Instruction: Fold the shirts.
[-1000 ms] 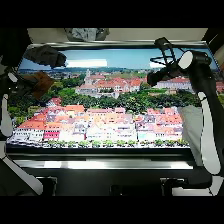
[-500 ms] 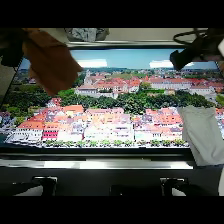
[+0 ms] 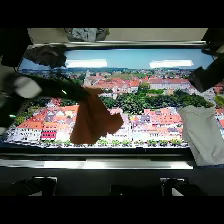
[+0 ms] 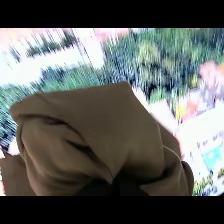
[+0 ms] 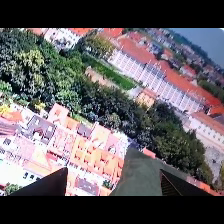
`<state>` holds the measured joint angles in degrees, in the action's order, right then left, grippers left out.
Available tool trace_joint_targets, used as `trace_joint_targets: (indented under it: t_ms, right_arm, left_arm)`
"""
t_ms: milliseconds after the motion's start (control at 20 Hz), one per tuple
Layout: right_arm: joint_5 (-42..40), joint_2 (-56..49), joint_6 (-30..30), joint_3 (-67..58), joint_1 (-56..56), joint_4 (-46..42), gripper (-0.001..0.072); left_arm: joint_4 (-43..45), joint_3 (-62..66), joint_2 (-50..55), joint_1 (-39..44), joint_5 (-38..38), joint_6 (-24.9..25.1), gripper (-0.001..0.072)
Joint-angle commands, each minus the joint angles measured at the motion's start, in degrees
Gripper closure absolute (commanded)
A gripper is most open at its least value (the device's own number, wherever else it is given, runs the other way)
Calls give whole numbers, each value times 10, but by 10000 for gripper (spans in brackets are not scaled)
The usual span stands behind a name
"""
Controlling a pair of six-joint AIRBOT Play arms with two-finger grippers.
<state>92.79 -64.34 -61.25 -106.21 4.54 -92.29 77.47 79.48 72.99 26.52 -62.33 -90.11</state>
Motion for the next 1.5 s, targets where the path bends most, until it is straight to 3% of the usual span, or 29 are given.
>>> trace_joint_targets:
  t_ms: [0,50,100,150,350,450,550,700,850,1150,1350,1400,1450]
  right_arm:
    - [44,-20,0,32,0,3,46]
    - [38,-37,0,44,0,6,45]
    - [27,-55,3,55,0,12,43]
    - [20,-77,12,61,0,26,35]
    - [29,-178,50,63,0,122,36]
    - [58,-228,59,72,0,165,37]
    - [61,-256,66,111,0,198,38]
    - [28,-261,67,203,0,231,39]
    - [16,-261,75,266,0,244,39]
    - [18,-261,80,279,0,243,9]
    - [-22,-261,79,332,1,283,2]
    - [-52,-261,79,363,1,317,1]
    - [-85,-261,80,393,1,357,1]
  left_arm:
    - [-40,-66,89,51,36,19,669]
    - [-54,-48,117,50,13,18,371]
    - [-56,-12,136,43,-35,10,19]
    - [-44,30,142,30,-82,18,0]
    - [51,179,83,-98,-189,18,1]
    - [49,137,41,-186,-248,5,1]
    - [47,-5,-5,-263,-257,-8,2]
    - [-54,-250,-57,-321,-202,0,5]
    - [-137,-392,-69,-297,-83,12,5]
    - [-202,-435,-46,-219,52,10,5]
    - [-216,-435,-27,-205,93,-5,10]
    - [-216,-435,-24,-206,95,-10,122]
    - [-216,-435,-23,-207,95,-15,305]
